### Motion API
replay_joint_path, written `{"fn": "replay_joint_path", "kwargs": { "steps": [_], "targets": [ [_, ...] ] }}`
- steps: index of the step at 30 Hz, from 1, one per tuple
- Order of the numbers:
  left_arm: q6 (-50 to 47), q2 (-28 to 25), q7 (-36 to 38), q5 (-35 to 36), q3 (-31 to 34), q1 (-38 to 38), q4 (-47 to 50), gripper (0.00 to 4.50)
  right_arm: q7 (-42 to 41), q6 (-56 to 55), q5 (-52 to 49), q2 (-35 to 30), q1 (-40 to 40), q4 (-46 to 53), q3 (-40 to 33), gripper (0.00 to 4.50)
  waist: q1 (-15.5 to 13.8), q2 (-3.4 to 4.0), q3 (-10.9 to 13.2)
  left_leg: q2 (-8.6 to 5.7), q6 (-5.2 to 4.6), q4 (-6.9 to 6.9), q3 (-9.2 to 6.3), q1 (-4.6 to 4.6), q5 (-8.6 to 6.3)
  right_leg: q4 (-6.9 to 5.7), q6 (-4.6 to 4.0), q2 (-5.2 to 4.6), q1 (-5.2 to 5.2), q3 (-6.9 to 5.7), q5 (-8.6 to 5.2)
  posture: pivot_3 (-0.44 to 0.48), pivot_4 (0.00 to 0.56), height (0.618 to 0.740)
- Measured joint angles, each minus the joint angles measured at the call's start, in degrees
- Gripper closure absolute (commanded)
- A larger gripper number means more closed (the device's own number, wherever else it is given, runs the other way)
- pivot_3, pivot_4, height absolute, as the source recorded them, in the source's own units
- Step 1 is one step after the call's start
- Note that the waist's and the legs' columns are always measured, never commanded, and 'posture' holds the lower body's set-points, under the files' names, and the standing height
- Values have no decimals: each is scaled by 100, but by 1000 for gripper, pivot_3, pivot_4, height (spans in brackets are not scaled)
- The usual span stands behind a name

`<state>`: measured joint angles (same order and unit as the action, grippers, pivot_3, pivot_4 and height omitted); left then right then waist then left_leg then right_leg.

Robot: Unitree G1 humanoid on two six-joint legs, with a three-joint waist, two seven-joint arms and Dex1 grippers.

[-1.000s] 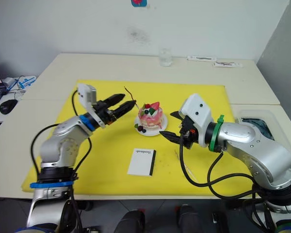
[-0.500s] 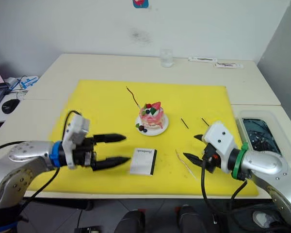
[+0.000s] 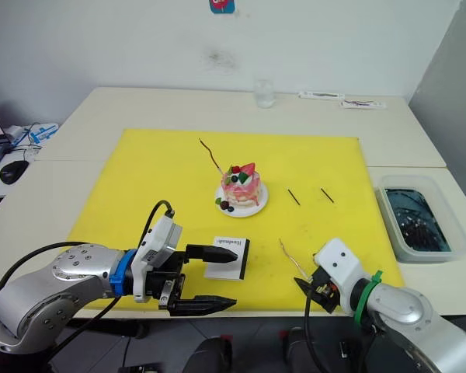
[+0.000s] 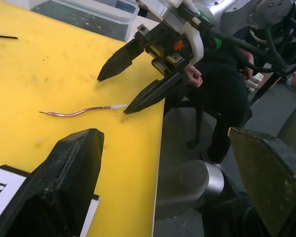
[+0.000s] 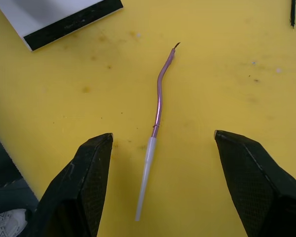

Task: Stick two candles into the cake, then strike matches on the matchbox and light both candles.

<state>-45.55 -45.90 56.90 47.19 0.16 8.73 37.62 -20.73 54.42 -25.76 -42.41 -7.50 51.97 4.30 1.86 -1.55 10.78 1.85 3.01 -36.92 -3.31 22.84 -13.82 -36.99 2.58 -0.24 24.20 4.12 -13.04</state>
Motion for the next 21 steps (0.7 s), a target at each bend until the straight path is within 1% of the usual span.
{"fn": "replay_joint_path", "kwargs": {
  "steps": [1, 2, 3, 8, 9, 10, 16, 18, 20, 21],
  "targets": [
    [5, 0, -1, -7, 0, 0, 0, 0, 6, 0, 19, 17, -21, -22, 35, 1433, 0, 0, 0, 0, 0, 1, 0, 0, 0, 0, 0, 0, 0, 0, 0, 0, 150, 740],
    [14, 0, 0, -12, 0, 0, 0, 0, 7, 1, 41, 27, -41, -53, 64, 1631, 0, 0, 0, 0, 0, 2, 0, 1, 0, 0, 0, 0, 0, 0, 0, 0, 150, 740],
    [35, -1, 1, -27, 0, -1, -1, 0, 12, 2, 69, 27, -45, -66, 102, 1948, 0, 0, 0, 0, 0, 1, 0, 1, 0, 1, 0, 0, 0, 0, 0, 0, 150, 740],
    [158, -3, 1, -84, 0, -18, -4, 0, 117, 99, 169, 222, -68, -77, 146, 3766, 0, 0, 0, 0, 0, 0, 0, 1, 0, 0, 0, 0, 0, 0, 0, 0, 150, 740],
    [198, -5, 1, -93, 1, -39, -5, 0, 123, 123, 188, 224, -68, -79, 147, 4188, 0, 0, 0, 0, 0, -1, 0, 1, 0, 1, 0, 0, 0, 1, 0, 0, 150, 740],
    [216, -8, 2, -99, 2, -68, -6, 0, 126, 132, 197, 224, -68, -79, 146, 4471, 0, 0, 0, 0, 0, -1, 0, 0, 0, 2, 0, 0, -1, 1, 0, 0, 150, 740],
    [275, -63, 10, -131, 18, -205, -21, 0, 74, 221, 189, 225, -46, -68, 108, 4471, 0, 0, 0, 0, 0, -1, -1, 0, 0, 2, 0, 0, -1, 0, 0, 0, 150, 740],
    [356, -96, 17, -162, 21, -244, -31, 0, -36, 226, 153, 192, -13, -68, -14, 4471, 0, 0, 0, 0, 0, -1, 0, 1, 0, 2, 0, 0, -1, 1, 0, 0, 150, 740],
    [381, -116, 21, -197, 22, -256, -56, 0, -264, 206, 76, -10, 107, -73, -272, 4471, -1, 2, 1, 0, 0, -3, 3, 1, 0, 2, 0, -1, -1, 2, 0, 0, 150, 740],
    [391, -116, 24, -203, 22, -260, -73, 0, -493, 146, 3, -241, 169, -105, -489, 4471, -1, 2, 1, -1, 0, -3, 4, 1, 0, 3, 0, -2, -1, 1, 0, 0, 150, 740]
  ]
}}
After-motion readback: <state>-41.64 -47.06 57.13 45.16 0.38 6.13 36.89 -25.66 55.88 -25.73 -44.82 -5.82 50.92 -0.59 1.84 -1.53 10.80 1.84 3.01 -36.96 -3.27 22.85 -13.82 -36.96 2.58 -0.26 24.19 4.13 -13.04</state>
